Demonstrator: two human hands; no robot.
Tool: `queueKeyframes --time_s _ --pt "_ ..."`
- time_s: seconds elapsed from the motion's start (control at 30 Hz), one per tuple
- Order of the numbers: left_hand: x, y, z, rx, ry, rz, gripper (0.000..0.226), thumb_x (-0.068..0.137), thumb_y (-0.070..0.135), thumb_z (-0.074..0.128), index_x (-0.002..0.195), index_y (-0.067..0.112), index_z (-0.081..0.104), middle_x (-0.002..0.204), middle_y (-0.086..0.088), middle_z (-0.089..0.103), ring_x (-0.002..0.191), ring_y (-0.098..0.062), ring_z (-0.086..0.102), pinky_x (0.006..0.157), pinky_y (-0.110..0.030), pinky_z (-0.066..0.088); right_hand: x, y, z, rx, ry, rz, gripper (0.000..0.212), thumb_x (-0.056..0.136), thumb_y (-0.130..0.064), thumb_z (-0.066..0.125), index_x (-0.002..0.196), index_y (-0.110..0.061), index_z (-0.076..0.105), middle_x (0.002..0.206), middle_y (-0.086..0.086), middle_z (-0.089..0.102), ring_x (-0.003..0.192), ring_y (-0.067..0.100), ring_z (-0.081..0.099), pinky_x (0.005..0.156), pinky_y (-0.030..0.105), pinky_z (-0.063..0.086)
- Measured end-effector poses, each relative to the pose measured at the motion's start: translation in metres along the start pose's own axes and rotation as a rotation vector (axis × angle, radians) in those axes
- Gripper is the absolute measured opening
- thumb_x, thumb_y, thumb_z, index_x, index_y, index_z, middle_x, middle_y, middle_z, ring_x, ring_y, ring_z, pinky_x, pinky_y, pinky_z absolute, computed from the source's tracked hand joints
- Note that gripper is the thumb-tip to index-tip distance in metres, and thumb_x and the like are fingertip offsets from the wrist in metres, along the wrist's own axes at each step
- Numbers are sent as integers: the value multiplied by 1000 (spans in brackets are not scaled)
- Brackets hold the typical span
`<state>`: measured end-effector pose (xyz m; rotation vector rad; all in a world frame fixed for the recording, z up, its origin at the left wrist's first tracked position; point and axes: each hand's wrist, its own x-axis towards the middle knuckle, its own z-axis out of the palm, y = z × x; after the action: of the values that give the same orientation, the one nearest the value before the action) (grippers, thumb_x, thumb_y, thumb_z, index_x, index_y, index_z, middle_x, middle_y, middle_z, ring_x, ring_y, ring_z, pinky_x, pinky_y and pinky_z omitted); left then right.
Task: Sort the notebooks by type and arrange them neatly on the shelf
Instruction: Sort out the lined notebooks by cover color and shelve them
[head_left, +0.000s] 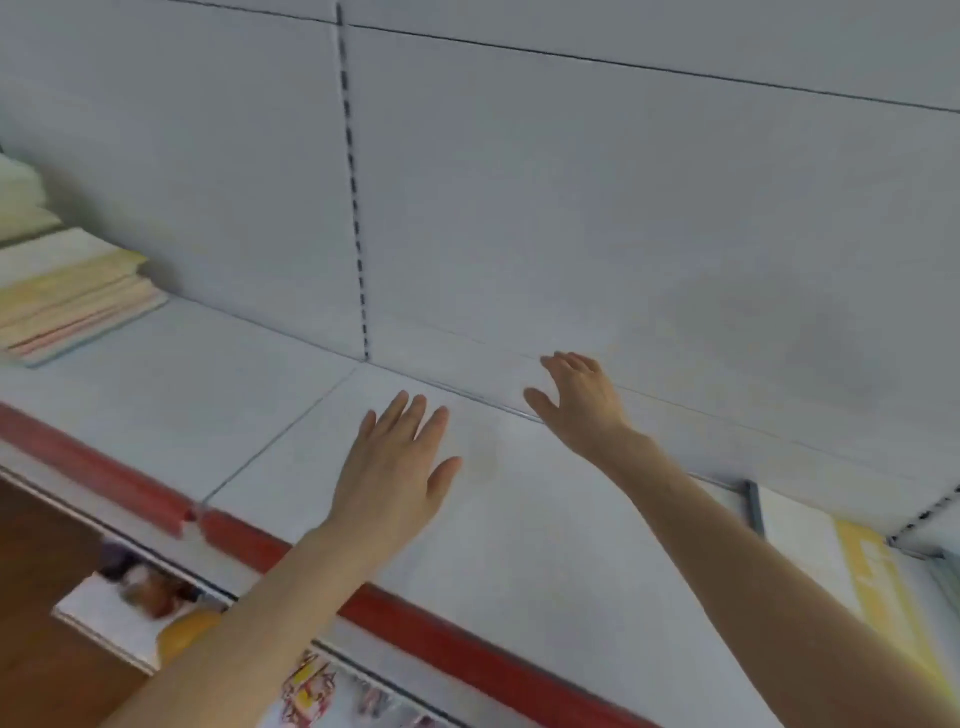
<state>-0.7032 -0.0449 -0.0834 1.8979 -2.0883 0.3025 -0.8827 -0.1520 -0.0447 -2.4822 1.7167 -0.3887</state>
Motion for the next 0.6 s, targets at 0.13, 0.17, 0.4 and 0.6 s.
queueKeyframes --time_s 0.13,0.17,0.4,0.6 --pt "-53 -130 -37 76 21 -152 49 83 40 52 111 2 65 110 -20 66 104 -38 62 80 -53 50 31 -146 34 43 -7 -181 52 97 -35 42 142 -11 33 150 7 31 140 21 21 113 30 16" --pt "-67 -160 -48 75 21 -179 51 86 40 46 117 3 62 116 -20 63 111 -38 59 86 -52 47 36 -182 42 61 -10 -216 52 97 -35 42 142 -11 33 150 7 31 140 21 21 113 30 16" --pt "-148 -326 -86 147 29 -384 46 80 33 62 112 1 65 111 -21 66 108 -37 61 83 -50 50 69 -380 94 118 -47 -402 52 97 -34 43 141 -10 34 147 8 35 138 22 25 112 29 18" --pt "-172 -425 -94 183 68 -473 44 75 29 75 110 4 66 107 -17 68 103 -34 64 80 -46 51 114 -491 138 104 -72 -516 49 96 -32 45 137 -7 40 141 9 43 132 24 34 107 29 25"
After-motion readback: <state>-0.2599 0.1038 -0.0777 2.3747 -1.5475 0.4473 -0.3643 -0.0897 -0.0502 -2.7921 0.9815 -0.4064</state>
